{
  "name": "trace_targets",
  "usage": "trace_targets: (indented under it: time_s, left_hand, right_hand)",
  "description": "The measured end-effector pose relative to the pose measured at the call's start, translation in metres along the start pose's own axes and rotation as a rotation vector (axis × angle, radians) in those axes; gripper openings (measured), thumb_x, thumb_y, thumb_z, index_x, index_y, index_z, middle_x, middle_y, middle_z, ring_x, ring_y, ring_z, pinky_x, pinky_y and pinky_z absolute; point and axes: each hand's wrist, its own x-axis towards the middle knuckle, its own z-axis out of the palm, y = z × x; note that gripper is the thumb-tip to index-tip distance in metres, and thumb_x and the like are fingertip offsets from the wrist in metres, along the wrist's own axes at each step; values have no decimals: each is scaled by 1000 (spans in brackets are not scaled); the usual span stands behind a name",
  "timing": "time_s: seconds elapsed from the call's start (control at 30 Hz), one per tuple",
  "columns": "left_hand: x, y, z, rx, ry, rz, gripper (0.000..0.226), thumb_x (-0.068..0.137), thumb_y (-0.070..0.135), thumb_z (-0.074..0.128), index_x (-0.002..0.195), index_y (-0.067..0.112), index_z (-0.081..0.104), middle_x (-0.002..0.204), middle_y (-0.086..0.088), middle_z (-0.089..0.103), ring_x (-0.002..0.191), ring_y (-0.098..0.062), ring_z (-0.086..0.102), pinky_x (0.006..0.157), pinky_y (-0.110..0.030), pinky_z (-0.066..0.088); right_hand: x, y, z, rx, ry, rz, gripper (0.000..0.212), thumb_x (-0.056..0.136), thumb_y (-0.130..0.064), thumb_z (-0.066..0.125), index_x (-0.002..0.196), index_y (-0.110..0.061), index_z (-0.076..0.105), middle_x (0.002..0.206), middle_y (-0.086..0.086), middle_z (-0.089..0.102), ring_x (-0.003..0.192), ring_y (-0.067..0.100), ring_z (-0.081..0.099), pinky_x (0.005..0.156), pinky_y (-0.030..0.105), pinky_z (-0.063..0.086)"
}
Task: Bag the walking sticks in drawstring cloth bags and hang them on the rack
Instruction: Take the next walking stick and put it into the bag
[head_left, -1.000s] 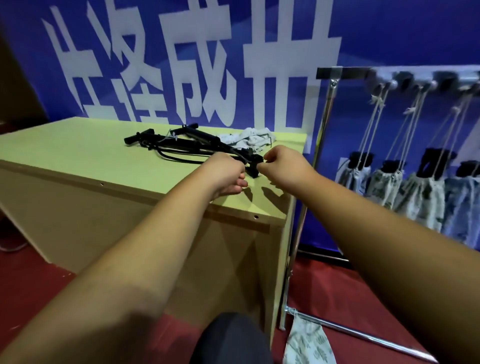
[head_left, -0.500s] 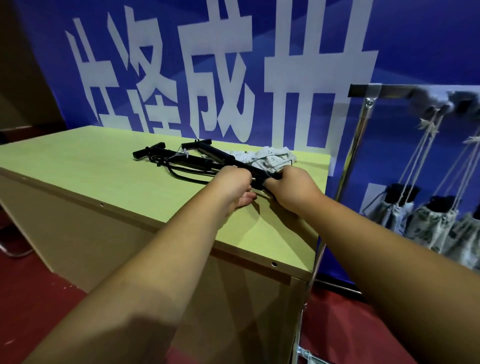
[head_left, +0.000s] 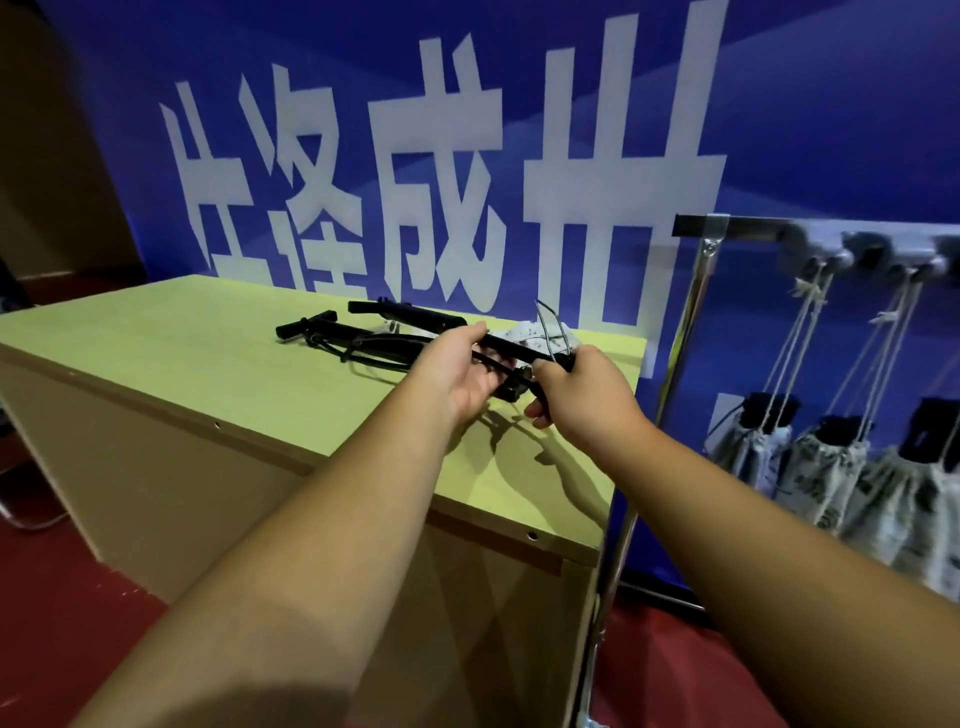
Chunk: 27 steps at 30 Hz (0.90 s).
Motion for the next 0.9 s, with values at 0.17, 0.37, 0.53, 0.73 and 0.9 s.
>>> trace_targets:
  time_s: [0.17, 0.37, 0.53, 0.73, 0.9]
  left_hand:
    - [-13, 7, 19, -21, -30, 74, 41, 113, 26, 51, 145, 0, 50, 136, -20, 67, 91, -31, 81, 64, -39, 65]
    - [-53, 14, 60, 37, -91, 133, 47, 112, 46, 46, 139, 8, 50, 115, -10, 73, 91, -31, 81, 66, -45, 66]
    - [-87, -4, 91, 185, -175, 214, 25, 114, 34, 47, 136, 26, 40, 106, -12, 70, 84, -36, 80, 79, -60, 65]
    - [-124, -44, 127, 223, -301, 238, 21, 113, 29, 51, 129, 20, 41, 111, -15, 69, 92, -39, 80, 83, -59, 64]
    - [-143, -93, 139, 281, -370, 231, 38, 111, 28, 56, 145, 26, 39, 107, -15, 75, 86, -31, 79, 90, -68, 59]
  right_hand:
    - [-36, -10, -28, 178, 4, 11, 14, 111, -25, 53, 105, -17, 62, 81, 10, 80, 73, 24, 79, 74, 37, 63]
    - [-73, -2, -70, 398, -40, 134, 20, 108, -24, 63, 117, -7, 58, 96, 17, 78, 91, 36, 80, 91, 56, 64]
    - [-100, 5, -117, 28, -158, 291, 39, 97, -41, 72, 114, -6, 67, 99, 11, 70, 86, 29, 71, 81, 49, 62]
    - [-122, -25, -169, -110, 31, 226, 88, 92, -45, 70, 164, -18, 27, 129, 10, 63, 102, 23, 71, 79, 37, 55]
    - [-131, -43, -191, -54, 107, 93, 80, 98, -36, 67, 167, -20, 30, 139, 1, 61, 108, 18, 68, 84, 31, 57]
